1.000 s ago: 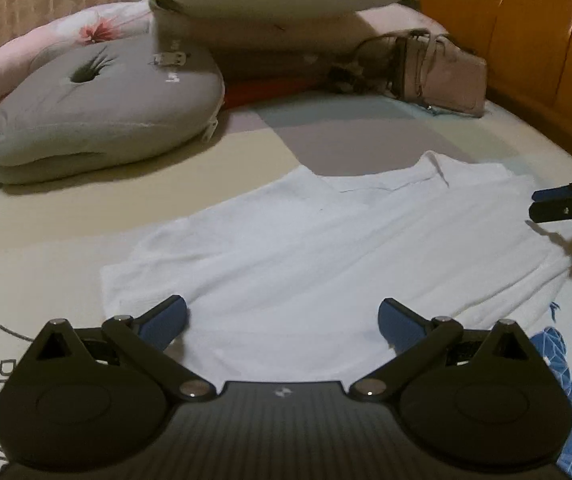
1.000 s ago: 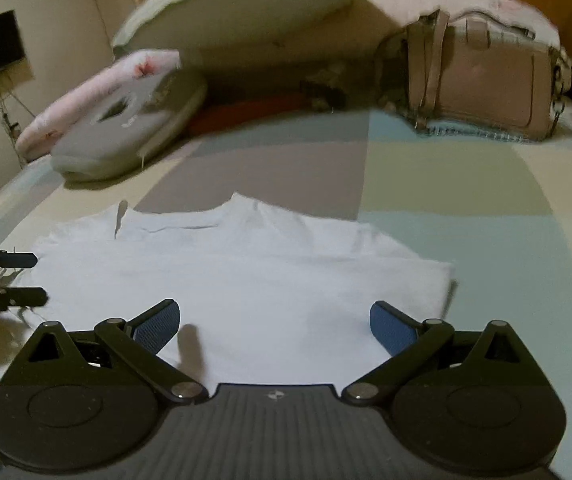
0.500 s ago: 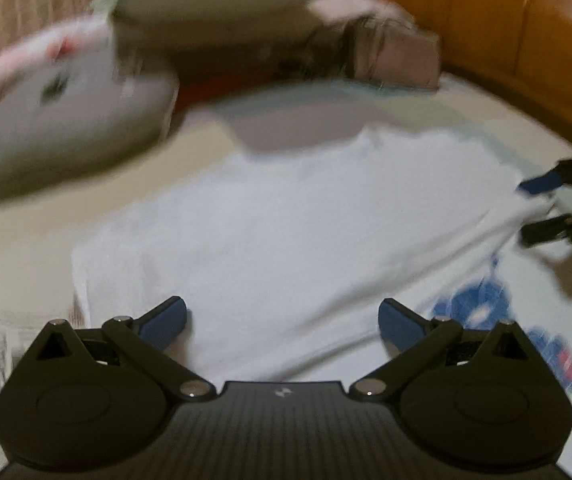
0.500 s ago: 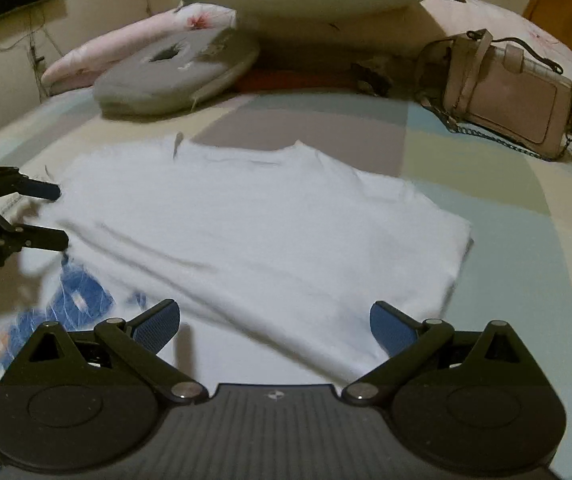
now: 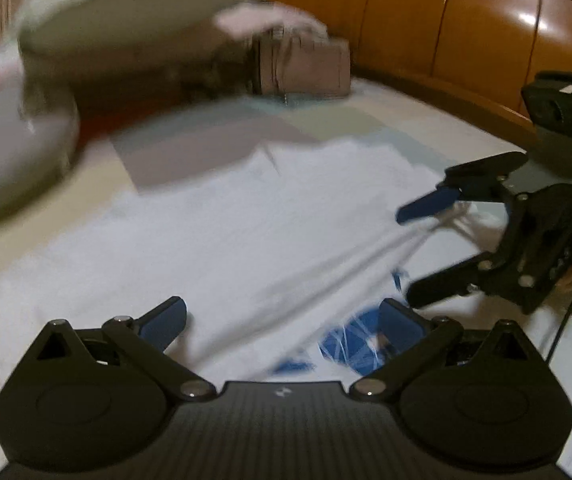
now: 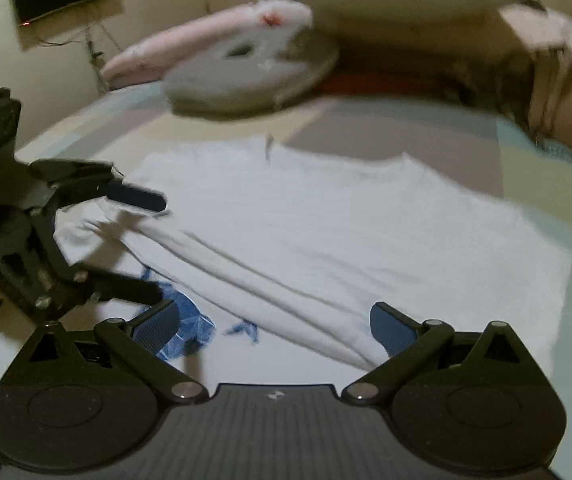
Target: Fold clothes
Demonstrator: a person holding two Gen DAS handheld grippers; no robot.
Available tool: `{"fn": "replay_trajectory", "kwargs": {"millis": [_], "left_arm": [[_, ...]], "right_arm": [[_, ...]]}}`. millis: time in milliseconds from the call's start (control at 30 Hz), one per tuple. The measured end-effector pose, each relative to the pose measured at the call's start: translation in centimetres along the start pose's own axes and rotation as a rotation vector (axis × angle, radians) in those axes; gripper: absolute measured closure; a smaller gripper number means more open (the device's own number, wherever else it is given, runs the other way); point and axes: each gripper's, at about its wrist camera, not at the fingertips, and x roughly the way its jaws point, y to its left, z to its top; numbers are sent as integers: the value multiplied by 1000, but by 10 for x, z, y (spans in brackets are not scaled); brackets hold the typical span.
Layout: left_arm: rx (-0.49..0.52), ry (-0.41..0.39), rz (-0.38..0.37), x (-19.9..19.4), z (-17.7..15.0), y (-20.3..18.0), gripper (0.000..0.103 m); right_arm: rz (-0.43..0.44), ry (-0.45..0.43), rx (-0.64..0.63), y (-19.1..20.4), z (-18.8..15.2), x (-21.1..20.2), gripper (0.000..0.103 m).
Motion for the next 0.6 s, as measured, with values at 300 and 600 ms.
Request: {"fn": "replay_trajectory", "kwargs": {"millis": [300, 600], "left_arm": [[54, -20, -26, -29, 0, -6, 2], [75, 4, -96, -1, -7, -17, 2]], "right_arm": [[50, -22, 71, -6, -9, -29, 0], [97, -22, 85, 4, -2, -3, 0]]}}
